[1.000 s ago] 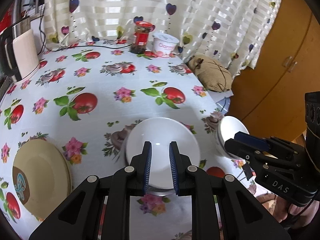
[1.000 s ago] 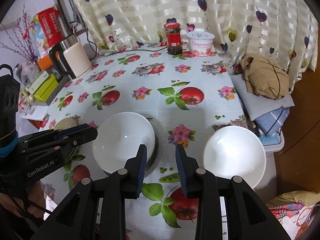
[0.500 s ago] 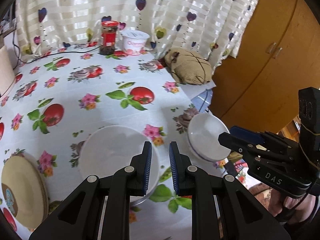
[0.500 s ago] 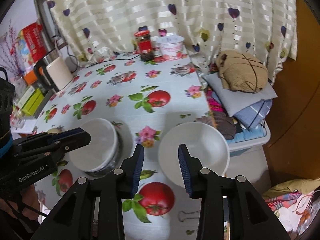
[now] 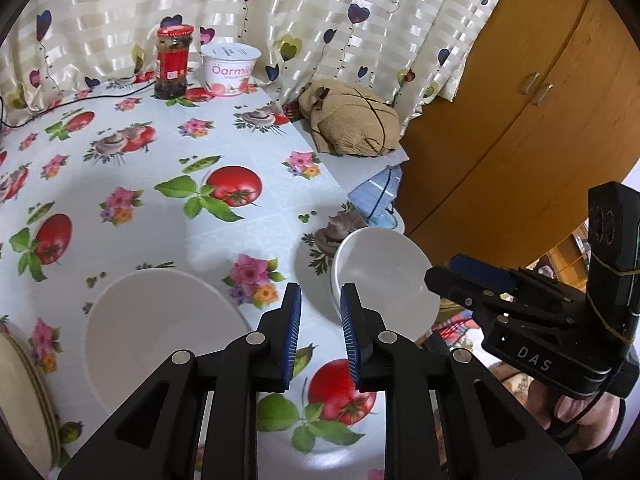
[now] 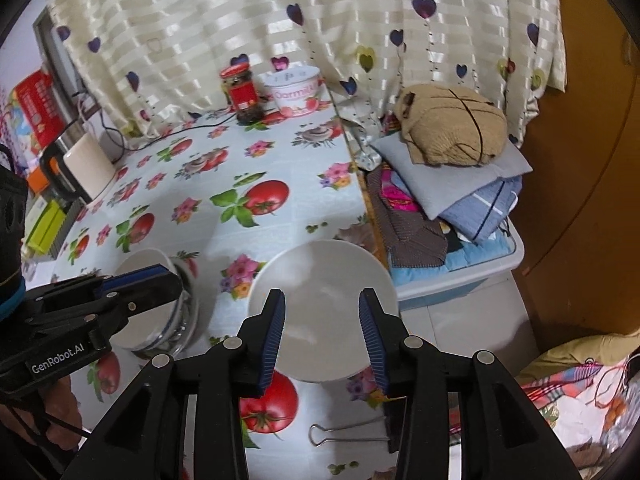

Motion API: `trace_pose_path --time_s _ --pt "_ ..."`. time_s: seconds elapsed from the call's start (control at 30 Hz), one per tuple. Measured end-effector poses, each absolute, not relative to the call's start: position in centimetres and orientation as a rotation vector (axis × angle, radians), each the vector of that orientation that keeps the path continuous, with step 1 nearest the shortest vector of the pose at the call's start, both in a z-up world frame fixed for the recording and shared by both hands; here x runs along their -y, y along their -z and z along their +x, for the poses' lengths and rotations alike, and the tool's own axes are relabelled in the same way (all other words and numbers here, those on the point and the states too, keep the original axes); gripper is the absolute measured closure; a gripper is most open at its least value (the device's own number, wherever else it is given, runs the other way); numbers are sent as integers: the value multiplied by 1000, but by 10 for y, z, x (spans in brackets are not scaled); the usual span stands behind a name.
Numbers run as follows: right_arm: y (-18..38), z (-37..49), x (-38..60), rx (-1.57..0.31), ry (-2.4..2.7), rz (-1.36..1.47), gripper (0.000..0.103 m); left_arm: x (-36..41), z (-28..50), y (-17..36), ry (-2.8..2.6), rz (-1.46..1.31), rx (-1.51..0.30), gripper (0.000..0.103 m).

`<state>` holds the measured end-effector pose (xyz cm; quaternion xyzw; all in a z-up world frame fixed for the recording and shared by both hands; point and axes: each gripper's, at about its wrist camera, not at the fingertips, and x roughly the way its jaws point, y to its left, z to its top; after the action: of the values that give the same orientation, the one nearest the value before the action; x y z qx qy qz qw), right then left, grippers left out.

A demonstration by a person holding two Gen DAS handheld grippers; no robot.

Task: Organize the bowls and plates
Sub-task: 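Move the open left gripper toward another white bowl, then close the left gripper on the white bowl's rim and lift it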

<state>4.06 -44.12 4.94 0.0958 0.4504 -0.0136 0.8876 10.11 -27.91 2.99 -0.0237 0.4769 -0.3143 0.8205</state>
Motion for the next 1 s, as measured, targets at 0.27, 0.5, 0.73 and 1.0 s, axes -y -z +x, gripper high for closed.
trace_pose_path --time_s 0.27,0.5,0.73,1.0 --pt "-38 48 455 -960 42 221 65 291 111 -17 685 -87 -1047 75" --pt "-27 52 468 -978 66 243 65 298 118 -6 684 -109 -1068 73" --pt "-14 53 478 -1001 83 262 65 305 120 3 681 -93 -1086 73" --pt "1 53 483 -1035 77 296 68 314 116 11 684 -64 -1104 73"
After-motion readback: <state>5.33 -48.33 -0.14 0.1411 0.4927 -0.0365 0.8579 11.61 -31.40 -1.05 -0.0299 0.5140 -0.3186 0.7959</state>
